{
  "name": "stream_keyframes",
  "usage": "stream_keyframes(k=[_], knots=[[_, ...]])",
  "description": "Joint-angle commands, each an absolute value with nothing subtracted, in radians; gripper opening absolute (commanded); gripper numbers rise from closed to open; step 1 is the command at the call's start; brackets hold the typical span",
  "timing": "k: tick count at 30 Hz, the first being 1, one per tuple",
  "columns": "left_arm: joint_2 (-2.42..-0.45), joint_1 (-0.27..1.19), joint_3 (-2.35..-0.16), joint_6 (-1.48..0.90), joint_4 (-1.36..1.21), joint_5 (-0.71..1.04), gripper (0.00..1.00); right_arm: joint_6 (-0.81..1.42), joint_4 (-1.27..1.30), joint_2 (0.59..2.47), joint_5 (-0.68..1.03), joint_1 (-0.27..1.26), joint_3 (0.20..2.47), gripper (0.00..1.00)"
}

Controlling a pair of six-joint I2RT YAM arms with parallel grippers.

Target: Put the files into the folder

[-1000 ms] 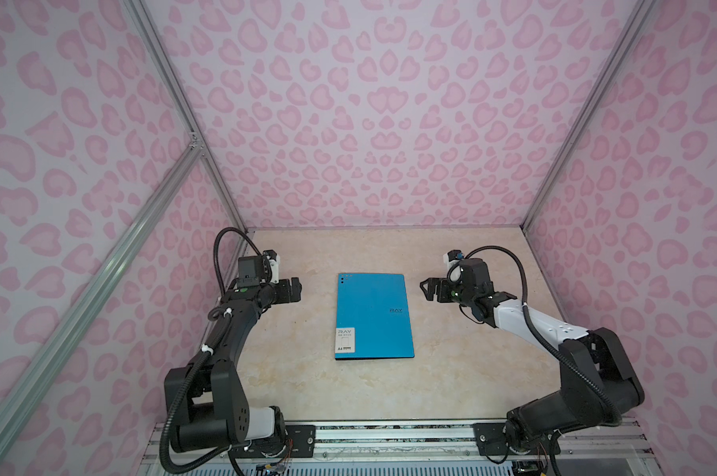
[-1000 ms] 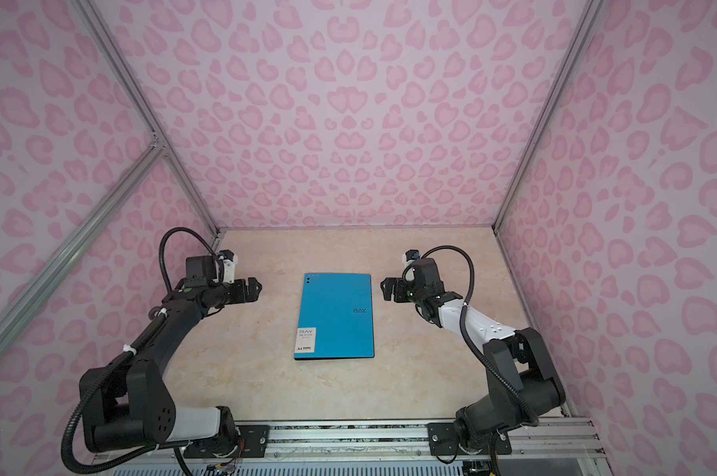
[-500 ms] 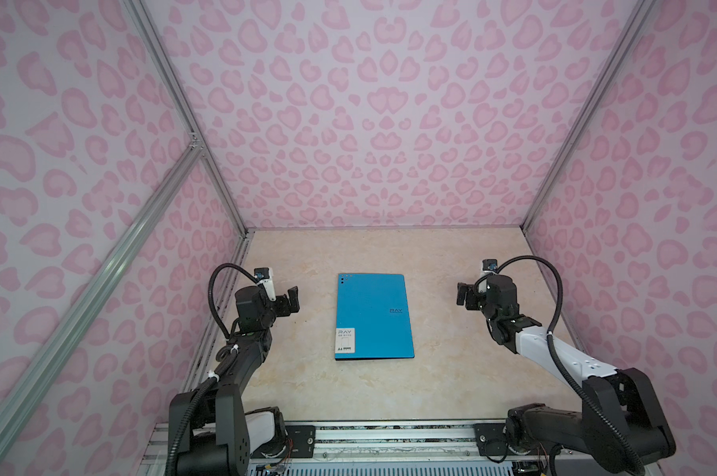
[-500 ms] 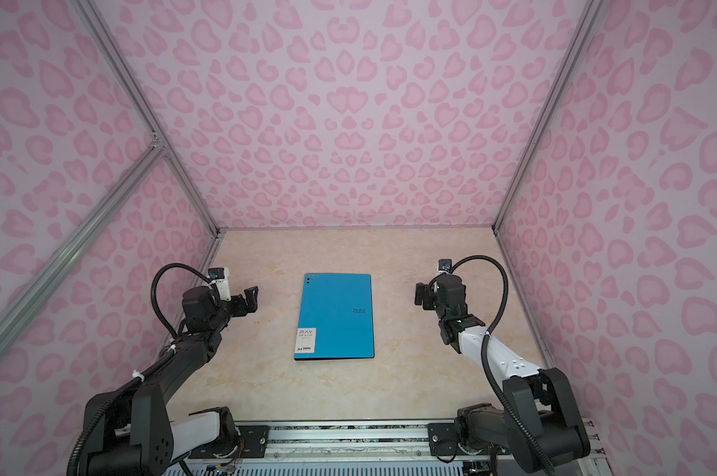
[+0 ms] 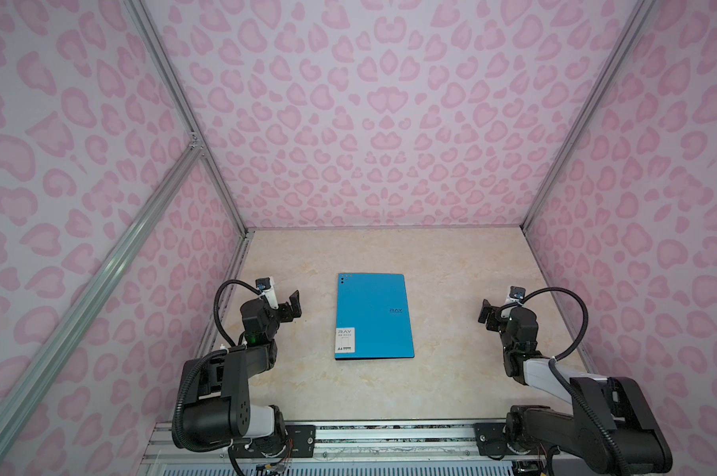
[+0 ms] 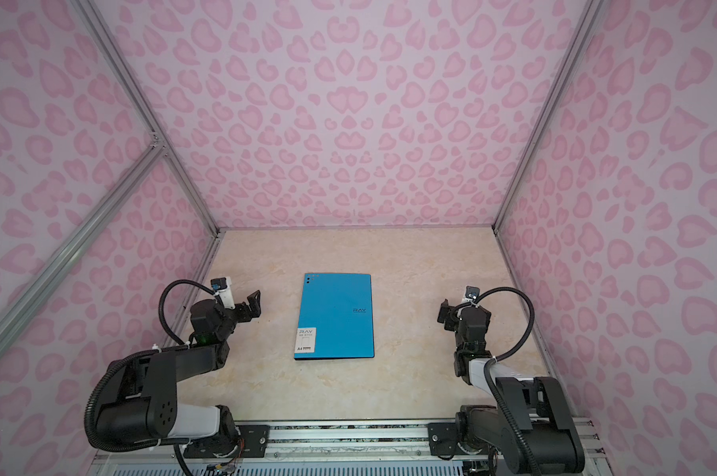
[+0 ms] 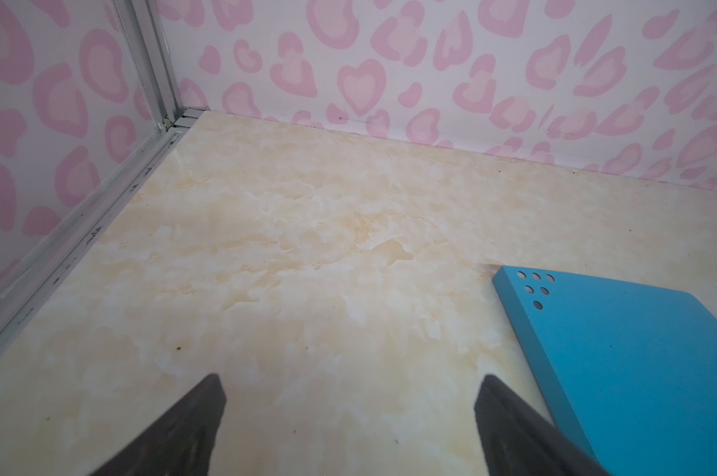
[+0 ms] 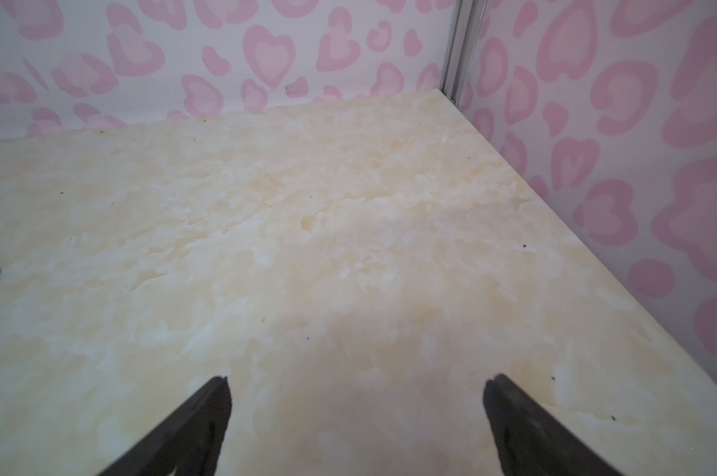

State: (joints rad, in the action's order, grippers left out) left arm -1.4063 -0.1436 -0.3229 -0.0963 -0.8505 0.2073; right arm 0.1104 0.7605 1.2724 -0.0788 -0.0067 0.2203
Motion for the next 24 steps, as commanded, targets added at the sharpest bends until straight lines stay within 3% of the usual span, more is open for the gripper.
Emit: stream_keyframes(k=[1,5,11,16,24], knots=[[-1.393,-0.141,-0.253,-0.103,-1.059,0.179,0.97,0.092,0.995,1.323,-0.018,-0.023,0.219,0.98],[-1.489,-0.145,-0.172,-0.110,-1.318,0.220,0.97,0.068,1.008,1.362,-0.002,-0.034,0.238,0.98],[-1.475,-0.126,-0.261,-0.074,-1.123,0.212,0.97,0.103,1.245,1.523,0.057,-0.084,0.209,0.98],[-1.474,-0.089,-0.312,-0.043,-1.018,0.154,0.97,0.039,1.048,1.552,0.058,-0.040,0.315,0.98],[-1.472,-0.055,-0.327,-0.031,-0.984,0.082,0.97,0.015,1.042,1.569,0.054,-0.028,0.330,0.99]])
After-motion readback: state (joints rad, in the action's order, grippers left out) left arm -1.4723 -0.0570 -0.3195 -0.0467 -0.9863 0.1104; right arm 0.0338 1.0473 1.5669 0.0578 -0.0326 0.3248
